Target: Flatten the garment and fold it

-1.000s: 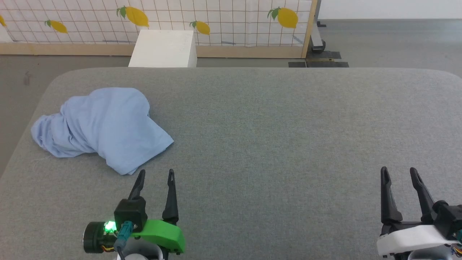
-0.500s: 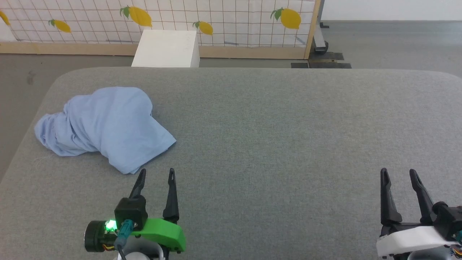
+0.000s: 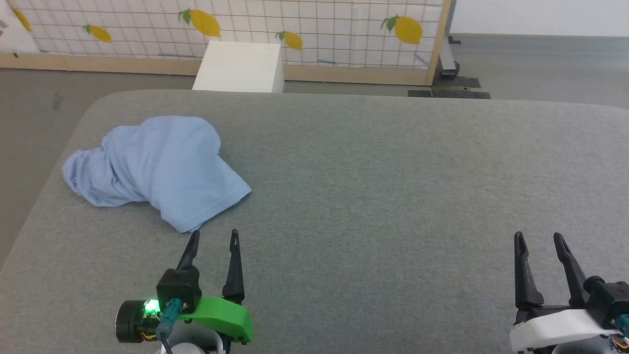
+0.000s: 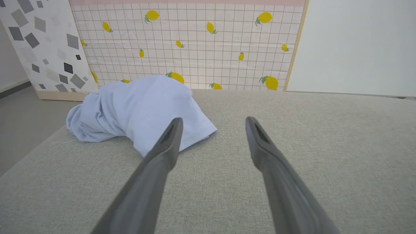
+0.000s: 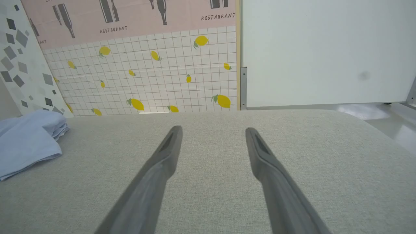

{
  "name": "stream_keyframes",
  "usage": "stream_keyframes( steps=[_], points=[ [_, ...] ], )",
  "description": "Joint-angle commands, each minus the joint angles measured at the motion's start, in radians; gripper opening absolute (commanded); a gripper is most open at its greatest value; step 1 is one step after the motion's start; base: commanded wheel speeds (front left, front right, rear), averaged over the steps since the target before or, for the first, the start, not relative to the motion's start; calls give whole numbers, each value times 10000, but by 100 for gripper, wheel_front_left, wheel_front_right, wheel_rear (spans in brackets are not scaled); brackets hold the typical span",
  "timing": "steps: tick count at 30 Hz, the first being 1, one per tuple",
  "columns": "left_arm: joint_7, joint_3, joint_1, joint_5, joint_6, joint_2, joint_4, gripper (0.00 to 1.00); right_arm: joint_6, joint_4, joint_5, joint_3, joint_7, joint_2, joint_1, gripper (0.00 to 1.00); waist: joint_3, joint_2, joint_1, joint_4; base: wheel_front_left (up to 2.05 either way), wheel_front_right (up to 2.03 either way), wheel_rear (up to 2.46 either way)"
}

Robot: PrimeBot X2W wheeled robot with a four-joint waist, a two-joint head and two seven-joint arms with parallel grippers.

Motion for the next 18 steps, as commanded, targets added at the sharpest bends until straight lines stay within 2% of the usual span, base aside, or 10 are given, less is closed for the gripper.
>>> stream_keyframes(
  steps=[1, 18],
  points=[
    [-47, -3, -212, -94, 44, -21, 23, 100, -17, 3, -55, 1, -57, 13, 138, 100, -4, 0, 0, 399, 0, 0, 0],
    [-47, 640, 244, -160, 282, 123, -326, 100, -17, 185, 27, 535, -55, 13, -1, 100, 50, 0, 0, 3443, 0, 0, 0]
  ],
)
